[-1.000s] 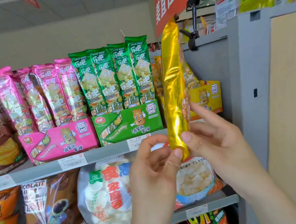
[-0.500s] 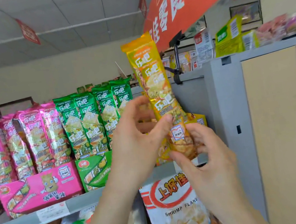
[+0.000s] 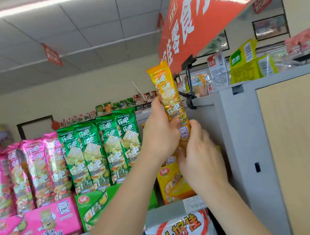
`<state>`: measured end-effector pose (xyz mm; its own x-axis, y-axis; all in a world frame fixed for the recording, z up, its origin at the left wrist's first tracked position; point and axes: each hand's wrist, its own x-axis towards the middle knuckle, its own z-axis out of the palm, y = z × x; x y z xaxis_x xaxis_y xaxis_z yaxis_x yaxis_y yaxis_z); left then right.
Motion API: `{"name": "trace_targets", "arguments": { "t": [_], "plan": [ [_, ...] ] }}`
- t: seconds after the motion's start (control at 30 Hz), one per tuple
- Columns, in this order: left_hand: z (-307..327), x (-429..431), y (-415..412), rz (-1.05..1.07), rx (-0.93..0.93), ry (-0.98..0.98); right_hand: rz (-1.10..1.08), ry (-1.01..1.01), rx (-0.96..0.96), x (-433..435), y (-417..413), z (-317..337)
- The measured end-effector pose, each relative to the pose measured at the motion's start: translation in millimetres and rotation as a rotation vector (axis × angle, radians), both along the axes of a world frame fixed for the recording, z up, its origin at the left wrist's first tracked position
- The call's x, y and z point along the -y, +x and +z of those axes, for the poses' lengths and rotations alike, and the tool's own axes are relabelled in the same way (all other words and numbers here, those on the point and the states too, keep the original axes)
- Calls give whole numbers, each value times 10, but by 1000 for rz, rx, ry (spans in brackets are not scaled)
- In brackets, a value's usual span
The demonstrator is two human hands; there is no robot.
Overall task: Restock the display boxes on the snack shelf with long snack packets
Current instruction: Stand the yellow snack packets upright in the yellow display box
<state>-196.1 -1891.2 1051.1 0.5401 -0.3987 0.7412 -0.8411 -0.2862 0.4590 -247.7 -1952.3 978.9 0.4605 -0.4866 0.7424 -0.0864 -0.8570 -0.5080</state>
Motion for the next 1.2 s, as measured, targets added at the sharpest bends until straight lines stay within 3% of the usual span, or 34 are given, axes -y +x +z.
{"name": "trace_targets", "arguments": {
  "t": [0.4, 0.7, 0.83, 0.93, 1.2],
  "plan": [
    [10, 226, 253, 198, -218, 334, -114, -159, -144, 75, -65, -286],
    [169, 343, 429, 272, 44, 479, -93, -327, -83, 98, -109, -363],
    [305, 532, 577, 426, 159, 721, -35, -399, -98, 131, -135, -349],
    [372, 635, 695, 504, 58, 895, 14, -450, -100, 170, -160, -322],
    [545, 599, 680, 403, -42, 869, 55, -496, -132, 205, -193, -357]
  ]
}}
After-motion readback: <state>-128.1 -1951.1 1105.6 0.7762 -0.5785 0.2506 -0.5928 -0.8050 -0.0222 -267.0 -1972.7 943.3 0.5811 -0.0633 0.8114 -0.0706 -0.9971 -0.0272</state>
